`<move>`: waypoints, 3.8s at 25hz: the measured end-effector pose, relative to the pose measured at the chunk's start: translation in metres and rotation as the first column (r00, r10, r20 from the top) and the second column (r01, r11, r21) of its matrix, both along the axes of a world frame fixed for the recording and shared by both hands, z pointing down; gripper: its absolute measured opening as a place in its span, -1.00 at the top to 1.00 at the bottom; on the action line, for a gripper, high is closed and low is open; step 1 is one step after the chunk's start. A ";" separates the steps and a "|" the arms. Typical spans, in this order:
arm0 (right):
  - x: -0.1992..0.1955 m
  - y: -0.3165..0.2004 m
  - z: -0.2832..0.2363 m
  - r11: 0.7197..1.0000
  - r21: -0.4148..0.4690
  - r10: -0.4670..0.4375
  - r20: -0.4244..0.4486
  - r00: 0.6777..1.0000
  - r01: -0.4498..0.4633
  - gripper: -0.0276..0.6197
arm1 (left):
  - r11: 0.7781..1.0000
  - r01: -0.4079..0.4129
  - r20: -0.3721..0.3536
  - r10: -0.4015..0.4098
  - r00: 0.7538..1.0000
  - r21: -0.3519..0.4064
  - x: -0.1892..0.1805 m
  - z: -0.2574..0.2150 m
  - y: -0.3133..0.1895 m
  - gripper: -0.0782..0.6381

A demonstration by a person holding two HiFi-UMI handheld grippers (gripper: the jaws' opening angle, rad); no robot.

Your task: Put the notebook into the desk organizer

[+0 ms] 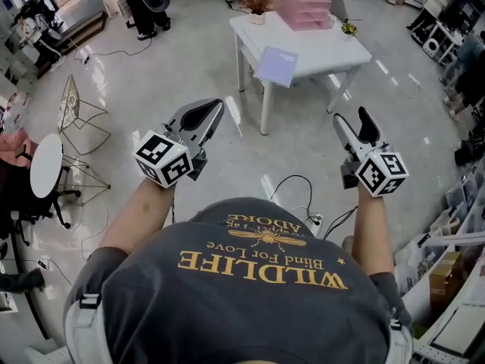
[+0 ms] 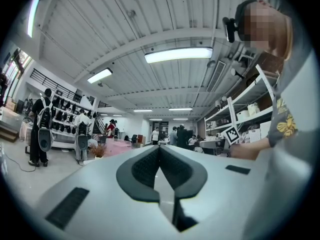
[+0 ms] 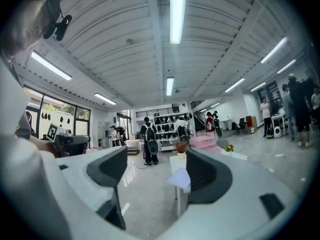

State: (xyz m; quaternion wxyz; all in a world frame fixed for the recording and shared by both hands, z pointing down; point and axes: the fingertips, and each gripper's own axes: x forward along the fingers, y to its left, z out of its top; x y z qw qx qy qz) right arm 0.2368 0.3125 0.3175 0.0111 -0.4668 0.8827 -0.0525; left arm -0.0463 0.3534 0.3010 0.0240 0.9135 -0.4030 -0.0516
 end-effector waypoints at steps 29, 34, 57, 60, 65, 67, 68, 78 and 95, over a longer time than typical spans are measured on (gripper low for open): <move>-0.133 -0.261 -0.001 0.977 -0.040 0.209 -0.016 0.978 -0.209 -0.17 | 0.965 -0.259 -0.015 0.260 0.966 0.032 -0.121 0.016 -0.317 0.78; -0.145 -0.312 -0.004 0.966 -0.043 0.256 -0.014 0.967 -0.256 -0.17 | 0.951 -0.307 -0.014 0.307 0.952 0.027 -0.133 0.016 -0.378 0.78; 0.005 -0.507 0.090 0.971 -0.236 0.066 0.111 0.992 -0.038 -0.17 | 0.977 -0.177 0.036 0.183 0.983 -0.118 0.031 0.053 -0.528 0.78; 0.004 -0.521 0.114 0.957 -0.289 0.069 0.104 0.992 -0.036 -0.17 | 0.975 -0.179 0.035 0.186 0.982 -0.133 0.031 0.064 -0.549 0.78; -0.008 -0.526 0.177 0.899 -0.432 0.114 0.065 0.991 -0.076 -0.17 | 0.952 -0.253 0.030 0.262 0.965 -0.172 0.033 0.101 -0.573 0.78; -0.012 -0.521 0.208 0.855 -0.512 0.146 0.077 0.986 -0.086 -0.17 | 0.937 -0.292 0.034 0.304 0.952 -0.192 0.035 0.114 -0.578 0.78; -0.015 -0.518 0.225 0.828 -0.554 0.160 0.087 0.983 -0.086 -0.17 | 0.929 -0.308 0.032 0.321 0.946 -0.205 0.036 0.121 -0.580 0.78; -0.054 -0.475 0.386 0.486 -0.873 0.190 0.145 0.971 0.035 -0.17 | 0.888 -0.353 0.026 0.377 0.926 -0.295 0.036 0.169 -0.579 0.78; -0.106 -0.467 0.416 0.277 -0.946 0.116 0.205 0.972 0.167 0.59 | 0.898 -0.291 0.031 0.318 0.948 -0.330 0.012 0.180 -0.584 0.78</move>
